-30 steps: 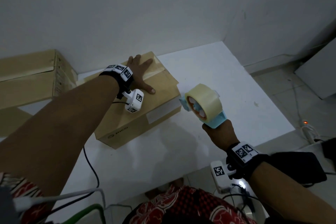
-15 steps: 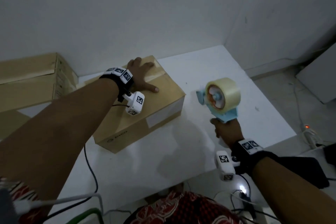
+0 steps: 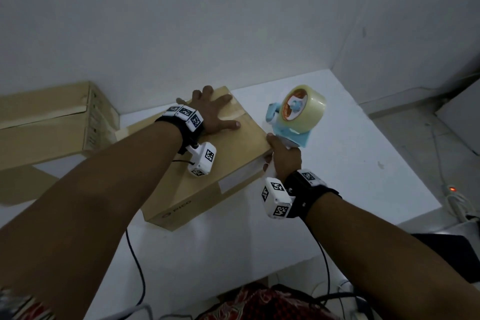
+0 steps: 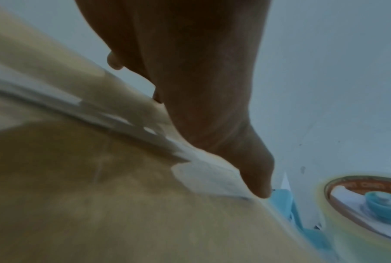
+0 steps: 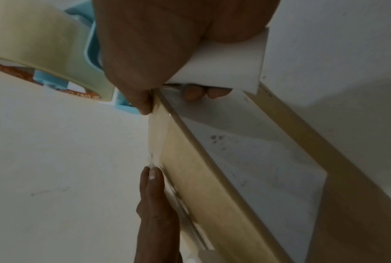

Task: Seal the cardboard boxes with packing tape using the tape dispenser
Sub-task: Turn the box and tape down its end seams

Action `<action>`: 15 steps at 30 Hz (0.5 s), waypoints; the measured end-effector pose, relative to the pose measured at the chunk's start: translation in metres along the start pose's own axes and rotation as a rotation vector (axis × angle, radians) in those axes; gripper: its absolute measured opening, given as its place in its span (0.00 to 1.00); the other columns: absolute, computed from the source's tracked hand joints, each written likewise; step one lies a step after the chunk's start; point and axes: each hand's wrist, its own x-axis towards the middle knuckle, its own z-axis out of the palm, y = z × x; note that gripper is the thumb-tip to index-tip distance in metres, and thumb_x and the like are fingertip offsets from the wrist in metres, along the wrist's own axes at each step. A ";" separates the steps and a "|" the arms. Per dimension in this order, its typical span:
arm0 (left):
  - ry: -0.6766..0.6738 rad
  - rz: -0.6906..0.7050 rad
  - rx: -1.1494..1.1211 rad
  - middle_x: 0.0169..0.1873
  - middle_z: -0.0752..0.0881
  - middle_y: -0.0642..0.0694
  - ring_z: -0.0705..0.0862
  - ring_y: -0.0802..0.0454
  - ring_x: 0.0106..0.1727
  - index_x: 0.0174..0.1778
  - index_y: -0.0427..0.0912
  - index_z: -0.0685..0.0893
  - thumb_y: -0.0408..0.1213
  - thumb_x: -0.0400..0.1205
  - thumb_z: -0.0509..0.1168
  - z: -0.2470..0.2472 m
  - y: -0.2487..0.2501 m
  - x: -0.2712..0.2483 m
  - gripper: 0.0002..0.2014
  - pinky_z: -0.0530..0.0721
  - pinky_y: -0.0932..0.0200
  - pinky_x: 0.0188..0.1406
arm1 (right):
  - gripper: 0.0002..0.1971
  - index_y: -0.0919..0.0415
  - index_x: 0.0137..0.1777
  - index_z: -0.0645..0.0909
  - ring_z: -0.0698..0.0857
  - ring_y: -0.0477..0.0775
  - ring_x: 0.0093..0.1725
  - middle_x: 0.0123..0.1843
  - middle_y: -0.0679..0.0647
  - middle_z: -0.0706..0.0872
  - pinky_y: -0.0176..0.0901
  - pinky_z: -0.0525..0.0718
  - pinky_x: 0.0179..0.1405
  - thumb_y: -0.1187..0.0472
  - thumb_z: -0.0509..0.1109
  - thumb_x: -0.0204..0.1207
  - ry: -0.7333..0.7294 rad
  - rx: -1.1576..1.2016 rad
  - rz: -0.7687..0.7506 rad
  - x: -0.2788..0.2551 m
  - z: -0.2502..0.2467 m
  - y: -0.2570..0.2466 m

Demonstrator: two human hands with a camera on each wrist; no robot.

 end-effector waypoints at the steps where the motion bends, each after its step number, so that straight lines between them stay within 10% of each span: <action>1: -0.001 0.016 0.000 0.84 0.43 0.54 0.47 0.38 0.84 0.80 0.73 0.48 0.85 0.61 0.54 0.000 0.001 0.003 0.51 0.53 0.14 0.69 | 0.17 0.66 0.43 0.87 0.82 0.57 0.25 0.30 0.62 0.85 0.40 0.81 0.23 0.51 0.80 0.67 0.020 0.021 0.017 0.003 0.003 0.000; 7: 0.021 0.051 -0.049 0.82 0.49 0.58 0.52 0.40 0.82 0.75 0.73 0.60 0.81 0.68 0.52 -0.003 0.006 0.022 0.38 0.59 0.18 0.66 | 0.14 0.68 0.31 0.82 0.79 0.58 0.25 0.28 0.63 0.82 0.45 0.79 0.30 0.56 0.74 0.53 0.065 -0.003 0.086 0.014 0.006 0.004; 11: 0.090 0.015 -0.111 0.72 0.60 0.49 0.64 0.38 0.72 0.61 0.65 0.71 0.70 0.76 0.50 -0.003 0.012 0.036 0.22 0.67 0.27 0.63 | 0.13 0.59 0.34 0.76 0.77 0.38 0.14 0.30 0.55 0.79 0.29 0.74 0.16 0.56 0.70 0.78 0.020 0.006 0.093 0.015 0.001 0.000; 15: 0.077 -0.042 -0.128 0.70 0.65 0.45 0.66 0.38 0.71 0.61 0.64 0.73 0.70 0.75 0.50 -0.001 0.017 0.044 0.23 0.65 0.29 0.63 | 0.25 0.58 0.37 0.86 0.88 0.62 0.35 0.35 0.59 0.88 0.53 0.88 0.41 0.39 0.87 0.51 0.057 0.059 0.100 0.026 0.009 0.010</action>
